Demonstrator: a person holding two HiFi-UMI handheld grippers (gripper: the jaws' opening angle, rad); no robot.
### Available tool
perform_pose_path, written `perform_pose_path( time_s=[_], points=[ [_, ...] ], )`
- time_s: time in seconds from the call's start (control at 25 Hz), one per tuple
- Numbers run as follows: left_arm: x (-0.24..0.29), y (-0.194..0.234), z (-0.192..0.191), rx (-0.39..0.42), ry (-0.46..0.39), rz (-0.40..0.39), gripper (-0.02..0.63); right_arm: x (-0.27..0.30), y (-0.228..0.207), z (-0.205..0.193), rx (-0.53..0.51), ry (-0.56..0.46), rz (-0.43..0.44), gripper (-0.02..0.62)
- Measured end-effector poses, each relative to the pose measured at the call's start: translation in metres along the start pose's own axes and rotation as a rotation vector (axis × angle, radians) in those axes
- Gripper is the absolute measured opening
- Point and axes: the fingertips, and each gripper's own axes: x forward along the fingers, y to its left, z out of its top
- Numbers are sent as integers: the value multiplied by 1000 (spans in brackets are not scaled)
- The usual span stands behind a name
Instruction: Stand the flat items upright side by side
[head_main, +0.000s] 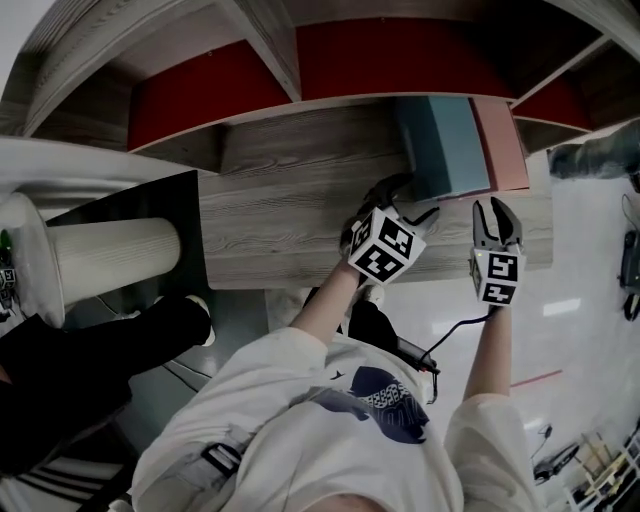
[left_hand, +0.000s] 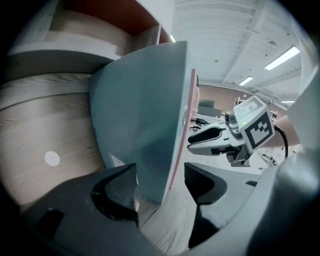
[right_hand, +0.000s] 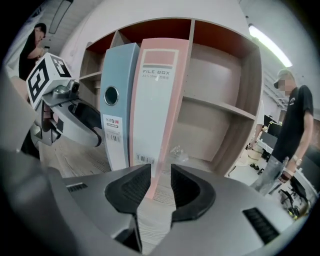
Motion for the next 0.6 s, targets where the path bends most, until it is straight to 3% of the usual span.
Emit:
perform_pose_path(
  time_s=[0.32, 0.6],
  points=[
    [5, 0, 2, 8, -12, 75, 287, 3, -1, 3, -49, -57, 73, 120],
    [-7, -4, 3, 1, -27, 85, 287, -11, -8, 2, 32, -71, 108, 121]
  ],
)
